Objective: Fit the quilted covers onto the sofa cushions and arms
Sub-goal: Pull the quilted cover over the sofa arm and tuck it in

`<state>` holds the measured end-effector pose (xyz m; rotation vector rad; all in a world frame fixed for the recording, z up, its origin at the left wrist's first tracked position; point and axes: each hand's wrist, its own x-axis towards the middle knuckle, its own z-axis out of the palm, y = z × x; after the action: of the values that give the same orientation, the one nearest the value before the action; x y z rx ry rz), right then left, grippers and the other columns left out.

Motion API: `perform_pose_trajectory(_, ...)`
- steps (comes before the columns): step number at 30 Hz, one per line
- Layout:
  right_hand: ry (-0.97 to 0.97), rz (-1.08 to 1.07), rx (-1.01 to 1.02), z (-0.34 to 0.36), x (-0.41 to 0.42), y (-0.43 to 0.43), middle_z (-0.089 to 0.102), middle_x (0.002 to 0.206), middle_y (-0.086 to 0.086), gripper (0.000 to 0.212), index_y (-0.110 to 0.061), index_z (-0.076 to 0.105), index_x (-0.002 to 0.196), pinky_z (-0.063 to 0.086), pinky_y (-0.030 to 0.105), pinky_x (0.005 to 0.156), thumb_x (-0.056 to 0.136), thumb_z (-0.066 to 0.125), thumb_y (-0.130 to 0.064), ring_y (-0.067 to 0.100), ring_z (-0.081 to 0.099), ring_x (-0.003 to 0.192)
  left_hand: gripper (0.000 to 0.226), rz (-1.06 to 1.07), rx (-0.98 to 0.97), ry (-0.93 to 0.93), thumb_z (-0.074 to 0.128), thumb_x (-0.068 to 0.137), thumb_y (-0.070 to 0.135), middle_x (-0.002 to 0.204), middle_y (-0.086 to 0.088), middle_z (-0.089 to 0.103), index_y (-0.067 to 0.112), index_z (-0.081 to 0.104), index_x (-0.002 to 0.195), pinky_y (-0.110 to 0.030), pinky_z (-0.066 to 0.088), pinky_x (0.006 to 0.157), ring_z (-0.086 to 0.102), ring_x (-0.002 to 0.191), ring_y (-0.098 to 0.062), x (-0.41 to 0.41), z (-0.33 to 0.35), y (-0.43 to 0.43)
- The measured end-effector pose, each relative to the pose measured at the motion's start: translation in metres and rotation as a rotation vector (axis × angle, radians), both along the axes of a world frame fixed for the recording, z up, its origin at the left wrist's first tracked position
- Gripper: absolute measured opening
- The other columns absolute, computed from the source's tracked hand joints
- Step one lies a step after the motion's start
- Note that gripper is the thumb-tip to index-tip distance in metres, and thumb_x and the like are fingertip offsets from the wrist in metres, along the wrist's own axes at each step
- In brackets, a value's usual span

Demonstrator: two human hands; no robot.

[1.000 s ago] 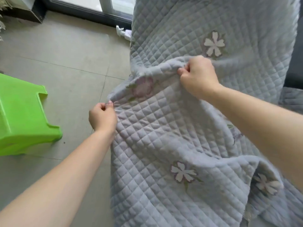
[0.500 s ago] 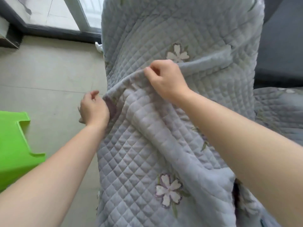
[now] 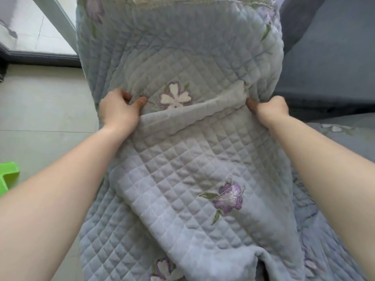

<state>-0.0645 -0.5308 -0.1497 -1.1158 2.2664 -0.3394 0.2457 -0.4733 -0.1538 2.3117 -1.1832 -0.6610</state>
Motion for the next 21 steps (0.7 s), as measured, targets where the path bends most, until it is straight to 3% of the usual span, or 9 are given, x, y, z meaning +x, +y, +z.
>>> perform_pose_trajectory(1,-0.051,0.033,0.009,0.0,0.0,0.0,0.057,0.128,0.016,0.062,-0.004,0.055,0.124,0.047,0.037,0.095,0.079,0.07,-0.044,0.033,0.055,0.116,0.04,-0.031,-0.016,-0.024,0.065,0.086,0.041,0.109,-0.016,0.065,0.006,0.063,0.106,-0.034,0.041,0.083,0.057,0.105,-0.034,-0.002,0.001,0.001)
perform_pose_trajectory(3,0.029,0.121,-0.054,0.01,0.002,-0.004,0.062,0.121,0.013,0.042,-0.011,0.061,0.116,0.045,0.033,0.086,0.085,0.062,-0.039,0.033,0.058,0.111,0.034,-0.085,-0.048,-0.078,0.056,0.092,0.037,0.101,-0.02,0.065,0.004,0.063,0.097,-0.035,0.037,0.075,0.056,0.098,-0.036,0.002,0.01,0.001)
perform_pose_trajectory(6,0.201,0.126,-0.381,0.046,0.01,-0.036,0.064,0.113,0.011,0.028,-0.015,0.059,0.102,0.039,0.032,0.075,0.086,0.051,-0.036,0.032,0.058,0.105,0.038,0.142,-0.172,-0.067,0.044,0.094,0.037,0.09,-0.022,0.063,0.004,0.06,0.082,-0.039,0.041,0.073,0.053,0.081,-0.033,0.035,0.033,-0.028)
perform_pose_trajectory(9,0.269,0.126,-0.579,0.078,0.028,-0.093,0.066,0.114,0.006,0.036,-0.015,0.062,0.107,0.039,0.033,0.083,0.084,0.044,-0.036,0.024,0.059,0.107,0.034,0.312,-0.183,0.111,0.043,0.096,0.042,0.076,0.006,0.052,0.023,0.042,0.068,-0.03,0.047,0.078,0.046,0.081,-0.015,0.063,0.052,-0.066)
perform_pose_trajectory(12,0.295,0.189,-0.451,0.062,0.042,-0.117,0.062,0.122,0.006,0.034,-0.017,0.06,0.114,0.038,0.03,0.086,0.091,0.04,-0.031,0.025,0.056,0.114,0.029,0.165,0.069,0.137,0.06,0.087,0.05,0.098,-0.003,0.06,0.022,0.052,0.085,-0.036,0.051,0.087,0.053,0.085,-0.018,0.053,0.046,-0.078)
perform_pose_trajectory(15,0.298,0.357,-0.254,0.026,0.05,-0.107,0.051,0.133,0.016,0.038,-0.019,0.041,0.134,0.04,0.037,0.092,0.098,0.036,-0.028,0.033,0.05,0.12,0.066,-0.13,0.248,0.104,0.068,0.068,0.069,0.123,-0.005,0.058,0.024,0.052,0.114,-0.04,0.05,0.09,0.057,0.102,-0.027,0.024,0.028,-0.067)
perform_pose_trajectory(17,0.364,0.421,-0.214,0.015,0.05,-0.107,0.038,0.143,0.02,0.048,-0.019,0.024,0.145,0.038,0.046,0.098,0.099,0.033,-0.025,0.037,0.042,0.127,0.083,-0.219,0.164,-0.045,0.064,0.069,0.072,0.136,-0.013,0.049,0.018,0.049,0.13,-0.042,0.042,0.1,0.048,0.121,-0.036,0.008,0.011,-0.056)
perform_pose_trajectory(18,0.38,0.431,-0.22,0.014,0.05,-0.111,0.034,0.146,0.021,0.049,-0.019,0.021,0.147,0.037,0.049,0.099,0.099,0.033,-0.024,0.038,0.039,0.129,0.082,-0.188,0.07,-0.08,0.065,0.07,0.069,0.134,-0.018,0.049,0.014,0.05,0.13,-0.04,0.041,0.099,0.047,0.121,-0.038,0.006,0.006,-0.055)
perform_pose_trajectory(21,0.344,0.46,-0.244,0.016,0.044,-0.109,0.03,0.148,0.022,0.051,-0.016,0.022,0.145,0.036,0.052,0.101,0.098,0.036,-0.03,0.042,0.036,0.129,0.045,-0.154,-0.15,-0.113,0.067,0.082,0.046,0.108,-0.017,0.062,0.009,0.062,0.107,-0.033,0.041,0.079,0.057,0.101,-0.034,0.005,0.005,-0.053)
